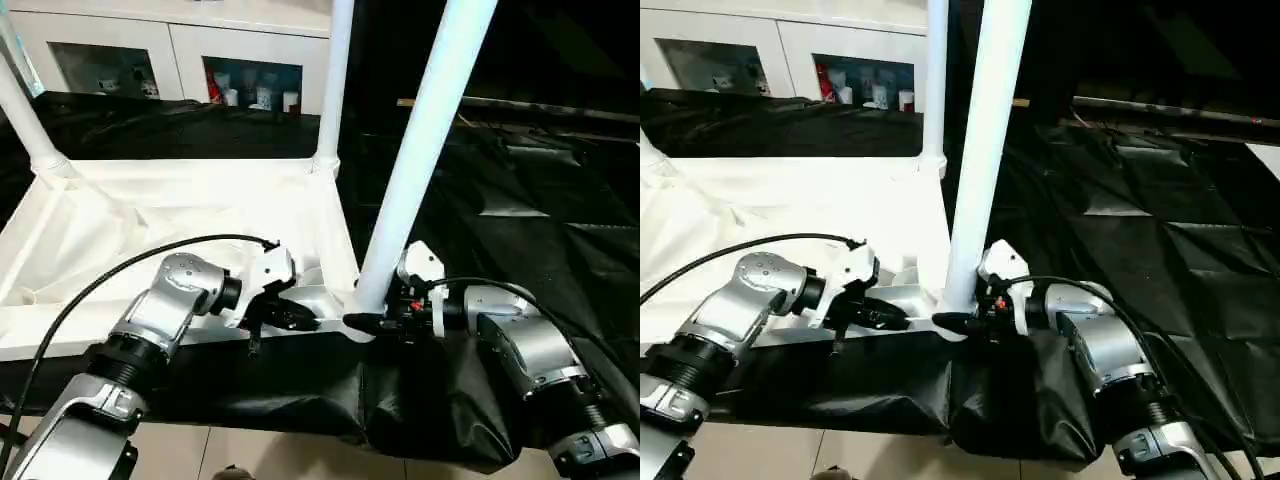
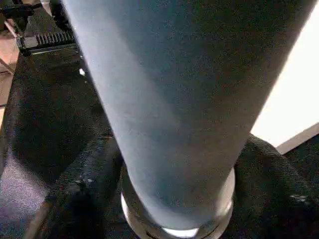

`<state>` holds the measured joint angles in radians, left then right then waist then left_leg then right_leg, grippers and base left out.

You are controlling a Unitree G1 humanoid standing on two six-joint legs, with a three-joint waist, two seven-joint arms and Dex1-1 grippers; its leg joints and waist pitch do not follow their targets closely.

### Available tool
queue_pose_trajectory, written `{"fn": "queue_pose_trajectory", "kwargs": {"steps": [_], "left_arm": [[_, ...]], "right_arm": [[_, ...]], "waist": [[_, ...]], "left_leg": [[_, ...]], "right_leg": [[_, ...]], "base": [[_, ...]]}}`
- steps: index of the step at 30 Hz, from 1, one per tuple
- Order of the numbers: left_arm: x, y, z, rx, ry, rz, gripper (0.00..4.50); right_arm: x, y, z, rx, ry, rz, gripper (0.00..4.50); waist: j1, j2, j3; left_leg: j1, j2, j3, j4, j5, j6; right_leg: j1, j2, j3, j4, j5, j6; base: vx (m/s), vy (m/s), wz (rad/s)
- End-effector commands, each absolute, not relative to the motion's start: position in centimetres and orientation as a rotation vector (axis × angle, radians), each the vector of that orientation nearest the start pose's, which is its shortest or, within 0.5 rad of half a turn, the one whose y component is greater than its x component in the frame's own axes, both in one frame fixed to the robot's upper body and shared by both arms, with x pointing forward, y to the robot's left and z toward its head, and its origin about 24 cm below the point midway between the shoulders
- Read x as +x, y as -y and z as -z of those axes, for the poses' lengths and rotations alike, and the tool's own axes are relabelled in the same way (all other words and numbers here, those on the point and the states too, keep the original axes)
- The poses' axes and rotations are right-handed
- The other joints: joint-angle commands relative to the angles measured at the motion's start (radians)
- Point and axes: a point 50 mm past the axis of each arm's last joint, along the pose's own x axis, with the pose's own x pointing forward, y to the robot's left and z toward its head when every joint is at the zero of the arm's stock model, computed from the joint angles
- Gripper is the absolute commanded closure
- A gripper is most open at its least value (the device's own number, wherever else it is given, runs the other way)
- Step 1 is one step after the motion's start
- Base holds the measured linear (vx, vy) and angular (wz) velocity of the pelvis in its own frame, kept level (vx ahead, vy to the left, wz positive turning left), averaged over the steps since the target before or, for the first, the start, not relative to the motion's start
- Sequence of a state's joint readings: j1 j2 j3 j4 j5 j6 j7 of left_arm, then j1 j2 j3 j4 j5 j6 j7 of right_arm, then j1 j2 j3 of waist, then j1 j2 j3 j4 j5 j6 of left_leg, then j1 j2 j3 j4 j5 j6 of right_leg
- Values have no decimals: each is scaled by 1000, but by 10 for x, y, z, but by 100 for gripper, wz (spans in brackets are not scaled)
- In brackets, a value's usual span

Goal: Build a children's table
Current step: Rotate leg to tighten

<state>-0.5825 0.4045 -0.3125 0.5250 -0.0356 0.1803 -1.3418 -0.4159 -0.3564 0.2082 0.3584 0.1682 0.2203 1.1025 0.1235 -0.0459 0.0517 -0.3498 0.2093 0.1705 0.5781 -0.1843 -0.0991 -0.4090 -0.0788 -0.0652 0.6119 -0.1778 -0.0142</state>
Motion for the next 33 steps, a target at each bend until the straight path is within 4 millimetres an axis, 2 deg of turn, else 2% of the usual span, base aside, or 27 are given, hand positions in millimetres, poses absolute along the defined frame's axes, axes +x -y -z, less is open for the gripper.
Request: {"fn": "queue_pose_trajectory", "kwargs": {"steps": [1,6,9,11,12,14,15,17,19,21,22,23,24,25,29,30,33], "left_arm": [[305,-124,-59,312,-458,1512,450],[310,-124,-58,323,-449,1441,450],[316,-122,-55,327,-444,1343,450],[323,-118,-51,335,-445,1233,450],[323,-118,-51,335,-445,1233,450],[335,-107,-46,337,-445,1020,450],[337,-104,-46,329,-446,979,450],[340,-90,-44,305,-437,904,450],[341,-77,-44,299,-422,885,450],[338,-65,-45,304,-402,916,450],[337,-61,-45,304,-397,934,450],[334,-52,-46,309,-381,971,450],[334,-52,-46,309,-381,971,450],[333,-51,-46,315,-378,987,450],[332,-61,-46,333,-381,1015,450],[332,-61,-46,333,-381,1015,450],[330,-74,-46,347,-390,1082,450]], "right_arm": [[288,128,-47,-126,-356,-1267,163],[291,128,-41,-109,-353,-1191,177],[297,127,-34,-89,-354,-1076,182],[305,123,-27,-82,-361,-931,182],[305,123,-27,-82,-361,-931,183],[317,116,-17,-61,-388,-689,183],[320,115,-15,-53,-397,-634,183],[329,107,-11,21,-429,-451,183],[331,92,-12,73,-428,-436,183],[330,76,-15,60,-404,-495,183],[329,70,-16,51,-395,-524,183],[326,58,-18,51,-375,-593,183],[326,58,-18,51,-375,-593,128],[326,55,-19,55,-371,-612,114],[330,63,-21,8,-355,-619,96],[330,63,-21,8,-355,-619,81],[329,78,-26,-17,-331,-705,81]], "waist": [[-2,-2,-61],[-3,-1,-61],[-6,-2,-56],[-10,-2,-56],[-13,-1,-56],[-18,-4,-55],[-21,-3,-55],[-24,-3,-56],[-26,-3,-59],[-22,-2,-59],[-21,-3,-63],[-19,-2,-63],[-19,-2,-63],[-20,-2,-62],[-23,-1,-59],[-23,0,-59],[-27,-2,-60]], "left_leg": [[2,20,3,-67,-179,33],[0,21,3,-67,-177,29],[2,19,1,-73,-223,10],[4,19,-2,-74,-239,-1],[3,20,-2,-75,-240,-4],[4,17,-3,-76,-250,-18],[8,15,-3,-74,-256,-24],[7,15,-4,-75,-253,-24],[4,13,-4,-74,-248,-19],[8,14,0,-72,-242,-9],[-2,13,-1,-72,-204,2],[-3,13,-1,-73,-195,5],[-3,13,0,-72,-191,8],[-3,12,1,-73,-201,11],[0,13,-1,-76,-252,8],[0,13,-2,-77,-255,7],[-6,13,-3,-77,-245,16]], "right_leg": [[55,-61,44,-66,-190,-199],[54,-61,45,-66,-197,-192],[51,-64,43,-79,-306,-162],[51,-66,43,-83,-347,-151],[48,-66,44,-82,-350,-151],[48,-65,42,-88,-393,-133],[44,-65,42,-90,-415,-129],[43,-66,43,-93,-427,-120],[46,-64,41,-93,-410,-111],[40,-63,44,-94,-374,-113],[51,-60,43,-82,-290,-127],[51,-60,43,-80,-272,-130],[51,-60,43,-80,-261,-132],[51,-60,42,-81,-272,-133],[47,-63,42,-92,-359,-115],[47,-63,42,-92,-368,-112],[51,-63,43,-91,-356,-108]], "base": [[0,0,0],[0,0,0],[0,0,0],[0,0,0],[0,0,0],[0,0,0],[0,0,0],[0,0,0],[0,0,0],[0,0,0],[0,0,0],[0,0,0],[0,0,0],[0,0,0],[0,0,0],[0,0,0],[0,0,0]]}}
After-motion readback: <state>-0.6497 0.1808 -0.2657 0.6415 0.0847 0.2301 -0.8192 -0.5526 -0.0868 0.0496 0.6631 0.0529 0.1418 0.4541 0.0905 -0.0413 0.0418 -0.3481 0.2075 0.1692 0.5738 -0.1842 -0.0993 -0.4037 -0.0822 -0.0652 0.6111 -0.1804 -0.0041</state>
